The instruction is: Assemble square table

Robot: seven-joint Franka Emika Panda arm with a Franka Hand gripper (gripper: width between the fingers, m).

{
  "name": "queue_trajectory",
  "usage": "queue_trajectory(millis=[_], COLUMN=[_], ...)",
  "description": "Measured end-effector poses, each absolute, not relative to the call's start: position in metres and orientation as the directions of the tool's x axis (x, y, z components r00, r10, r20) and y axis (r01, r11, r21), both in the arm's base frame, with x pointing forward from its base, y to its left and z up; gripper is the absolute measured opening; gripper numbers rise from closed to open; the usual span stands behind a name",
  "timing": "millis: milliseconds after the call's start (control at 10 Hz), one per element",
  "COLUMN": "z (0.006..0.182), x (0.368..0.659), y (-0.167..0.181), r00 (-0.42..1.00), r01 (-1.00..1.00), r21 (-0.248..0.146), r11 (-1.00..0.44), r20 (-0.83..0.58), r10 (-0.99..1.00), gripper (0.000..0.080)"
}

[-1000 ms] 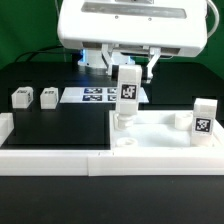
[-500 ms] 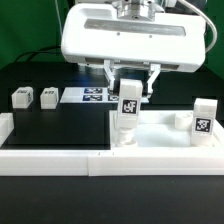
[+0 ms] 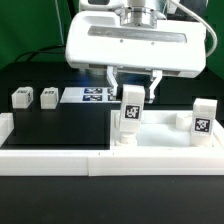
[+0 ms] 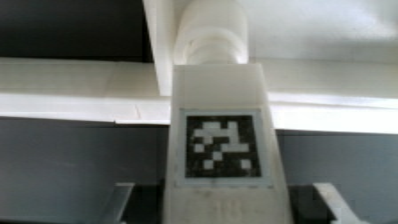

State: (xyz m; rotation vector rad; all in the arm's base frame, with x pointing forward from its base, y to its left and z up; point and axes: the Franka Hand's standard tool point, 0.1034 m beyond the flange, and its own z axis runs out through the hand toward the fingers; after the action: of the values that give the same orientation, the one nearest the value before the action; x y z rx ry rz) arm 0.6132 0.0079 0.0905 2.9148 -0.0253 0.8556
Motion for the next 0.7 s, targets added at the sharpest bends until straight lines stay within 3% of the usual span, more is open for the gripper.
queue_trajectory(millis=[100,700], z=[0.0838,0.0824], x=[0.6115,0.615], y=[0.0065,0.0054], r00=[0.841,0.825], r01=[-0.044,-0.041], r21=[0.101,0.111], r11=[-0.994,-0.993], r20=[0.54,0.565], r10=[0.018,0.029], gripper=[0.0294,0.0313])
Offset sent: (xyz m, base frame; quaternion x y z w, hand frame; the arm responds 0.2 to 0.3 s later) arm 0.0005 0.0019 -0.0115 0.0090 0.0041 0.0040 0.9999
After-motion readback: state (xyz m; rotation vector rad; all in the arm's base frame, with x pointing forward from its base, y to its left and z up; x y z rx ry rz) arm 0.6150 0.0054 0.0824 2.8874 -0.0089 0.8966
